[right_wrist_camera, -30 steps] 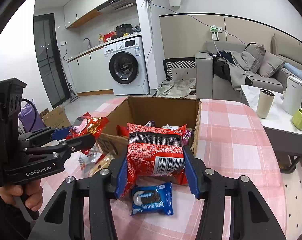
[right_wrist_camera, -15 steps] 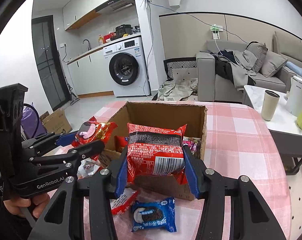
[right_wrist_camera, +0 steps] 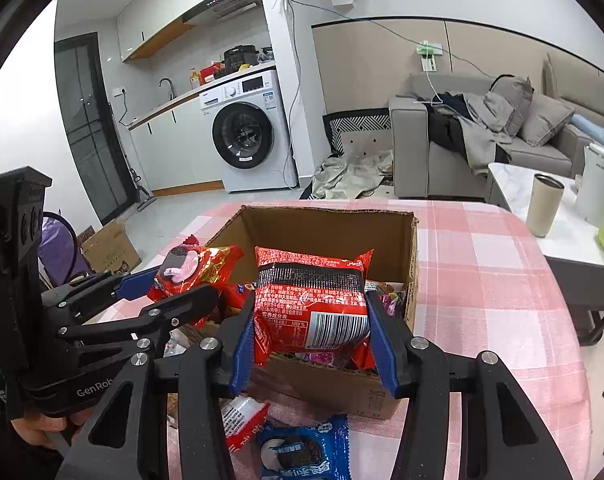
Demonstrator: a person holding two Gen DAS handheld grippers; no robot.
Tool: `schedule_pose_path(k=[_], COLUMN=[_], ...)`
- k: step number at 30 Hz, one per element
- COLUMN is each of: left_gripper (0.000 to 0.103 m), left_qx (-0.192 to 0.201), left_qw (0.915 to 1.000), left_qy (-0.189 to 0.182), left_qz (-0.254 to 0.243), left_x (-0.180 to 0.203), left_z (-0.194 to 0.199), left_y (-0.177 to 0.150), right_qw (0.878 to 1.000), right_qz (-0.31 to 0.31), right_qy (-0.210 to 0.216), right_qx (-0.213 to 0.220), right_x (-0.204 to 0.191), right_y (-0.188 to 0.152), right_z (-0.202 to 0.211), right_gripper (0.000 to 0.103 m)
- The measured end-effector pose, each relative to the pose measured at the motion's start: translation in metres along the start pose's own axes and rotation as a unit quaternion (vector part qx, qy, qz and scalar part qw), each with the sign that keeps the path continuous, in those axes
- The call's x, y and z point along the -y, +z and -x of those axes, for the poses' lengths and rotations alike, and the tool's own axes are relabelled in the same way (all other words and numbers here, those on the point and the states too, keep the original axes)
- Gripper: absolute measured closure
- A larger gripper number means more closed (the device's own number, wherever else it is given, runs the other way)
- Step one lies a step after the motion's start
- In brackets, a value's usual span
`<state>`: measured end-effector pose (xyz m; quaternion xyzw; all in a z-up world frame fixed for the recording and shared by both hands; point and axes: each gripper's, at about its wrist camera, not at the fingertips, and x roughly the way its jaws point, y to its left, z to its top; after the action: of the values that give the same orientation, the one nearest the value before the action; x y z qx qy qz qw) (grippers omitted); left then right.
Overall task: Organize snacks
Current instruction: 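Open both tools to drop the Oreo packs into the box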
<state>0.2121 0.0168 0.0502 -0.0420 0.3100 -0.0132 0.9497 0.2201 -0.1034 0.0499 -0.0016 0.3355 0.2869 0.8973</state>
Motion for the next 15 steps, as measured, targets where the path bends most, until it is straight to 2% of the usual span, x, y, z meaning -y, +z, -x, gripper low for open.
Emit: schedule_pose_path(k=[12, 15], left_gripper=[0.055, 0.051], left_qx=[-0.009, -0.011], left_qw=[0.9999, 0.9999], left_qy=[-0.003, -0.004], left_qz=[0.007, 0.004], left_x=[-0.004, -0.003], left_z=[-0.026, -0.025], left_y=[0.004, 0.003], right_qw=[1.0, 1.0], right_qz=[-0.016, -0.013], right_qy=[-0.001, -0.002], right_qx=[-0.011, -0.009], right_x=[0.002, 0.001], right_y=[0.006, 0.005], right_z=[-0.02, -0.02], right_gripper=[0.052, 0.051])
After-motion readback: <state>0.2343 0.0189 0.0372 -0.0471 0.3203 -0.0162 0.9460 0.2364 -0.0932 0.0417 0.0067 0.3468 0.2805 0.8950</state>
